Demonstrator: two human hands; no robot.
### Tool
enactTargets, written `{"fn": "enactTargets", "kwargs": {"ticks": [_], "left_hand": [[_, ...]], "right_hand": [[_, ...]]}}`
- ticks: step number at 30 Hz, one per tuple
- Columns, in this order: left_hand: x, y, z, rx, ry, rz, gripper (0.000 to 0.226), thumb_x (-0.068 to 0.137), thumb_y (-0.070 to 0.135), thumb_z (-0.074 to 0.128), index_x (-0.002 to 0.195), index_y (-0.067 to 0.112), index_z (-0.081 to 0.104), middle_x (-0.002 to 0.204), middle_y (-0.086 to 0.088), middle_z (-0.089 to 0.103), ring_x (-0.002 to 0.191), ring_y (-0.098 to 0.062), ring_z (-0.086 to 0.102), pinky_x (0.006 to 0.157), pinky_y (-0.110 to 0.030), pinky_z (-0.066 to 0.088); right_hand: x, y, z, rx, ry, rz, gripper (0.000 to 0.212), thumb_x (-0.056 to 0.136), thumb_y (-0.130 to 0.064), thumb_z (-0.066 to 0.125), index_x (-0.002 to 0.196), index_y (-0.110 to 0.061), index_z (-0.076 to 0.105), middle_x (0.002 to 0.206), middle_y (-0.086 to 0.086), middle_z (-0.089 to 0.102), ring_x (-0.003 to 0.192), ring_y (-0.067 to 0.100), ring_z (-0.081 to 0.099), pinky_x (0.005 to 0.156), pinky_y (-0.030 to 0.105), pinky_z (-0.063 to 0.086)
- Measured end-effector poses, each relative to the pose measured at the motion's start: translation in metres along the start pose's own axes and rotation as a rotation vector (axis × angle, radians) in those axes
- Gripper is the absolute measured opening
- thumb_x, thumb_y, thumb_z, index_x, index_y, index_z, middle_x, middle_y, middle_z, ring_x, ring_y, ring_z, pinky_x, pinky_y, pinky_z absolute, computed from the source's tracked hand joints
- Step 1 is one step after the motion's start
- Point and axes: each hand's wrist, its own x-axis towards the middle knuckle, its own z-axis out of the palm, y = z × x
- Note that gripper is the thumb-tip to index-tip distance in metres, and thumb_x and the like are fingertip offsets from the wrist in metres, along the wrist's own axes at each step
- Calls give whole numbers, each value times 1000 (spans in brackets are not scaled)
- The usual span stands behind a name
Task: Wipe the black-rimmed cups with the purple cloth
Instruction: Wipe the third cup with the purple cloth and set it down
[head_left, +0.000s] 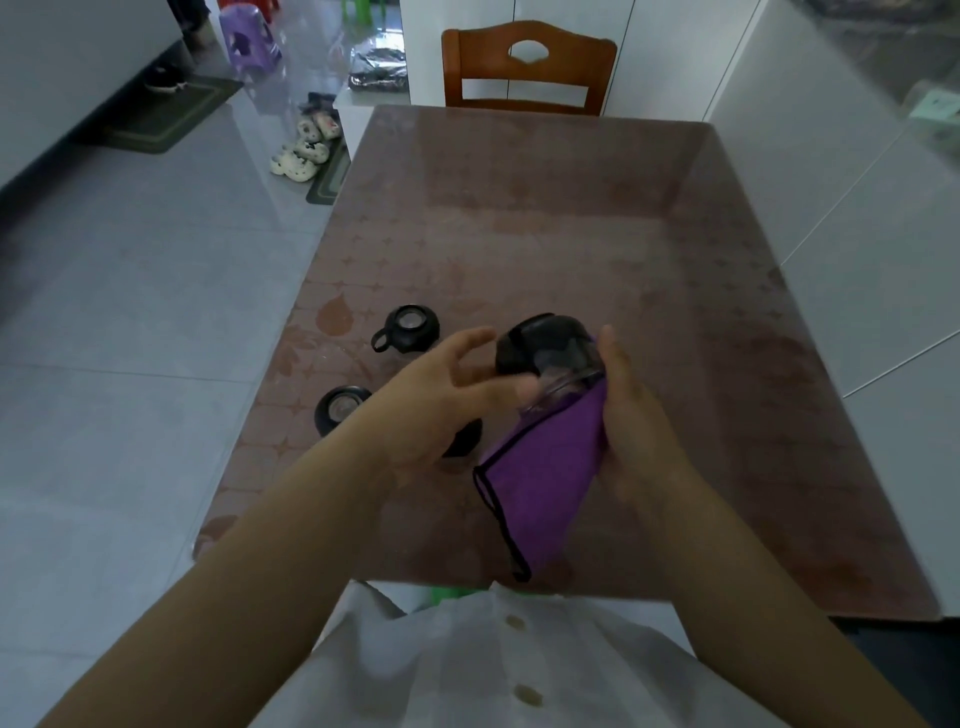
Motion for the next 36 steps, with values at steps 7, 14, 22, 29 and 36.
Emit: {"fn": "enactTargets", "kwargs": {"ticks": [7,14,22,29,36], "left_hand": [[2,-13,5,-30,6,160,91,53,47,86,134,36,45,134,0,53,120,-20,56,98,-48,49],[8,-18,7,-203,-65,68,44,78,44,53,121,34,54,110,6,69,94,-9,68,81,-30,58],[11,-16,5,-250,-23,100,45,72,39,51,113,22,58,91,14,71,82,0,67,62,-10,51],[17,-18,4,-165,108,174,67,71,43,58,126,6,50,73,14,60,59,5,57,57,-9,45],[12,-14,2,-62,131,186,62,75,48,67,126,16,51,113,3,64,100,-8,61,83,-18,48]], "right_hand": [[1,-1,-2,187,-138,14,48,93,-51,35,103,-14,65,89,7,75,79,18,71,64,30,58],[-1,1,5,158,-179,-16,49,95,-46,33,123,-14,57,104,9,72,90,20,69,79,35,58],[-1,-1,-1,-375,71,-285,48,85,-69,32,115,-44,60,124,-7,57,115,7,53,107,43,37],[-5,7,-1,-1012,83,-873,44,96,-49,17,139,-43,25,148,-3,26,120,15,29,107,33,19],[-1,6,-7,-724,101,-763,39,92,-51,23,127,-47,39,138,-30,24,124,2,30,107,19,22]]}}
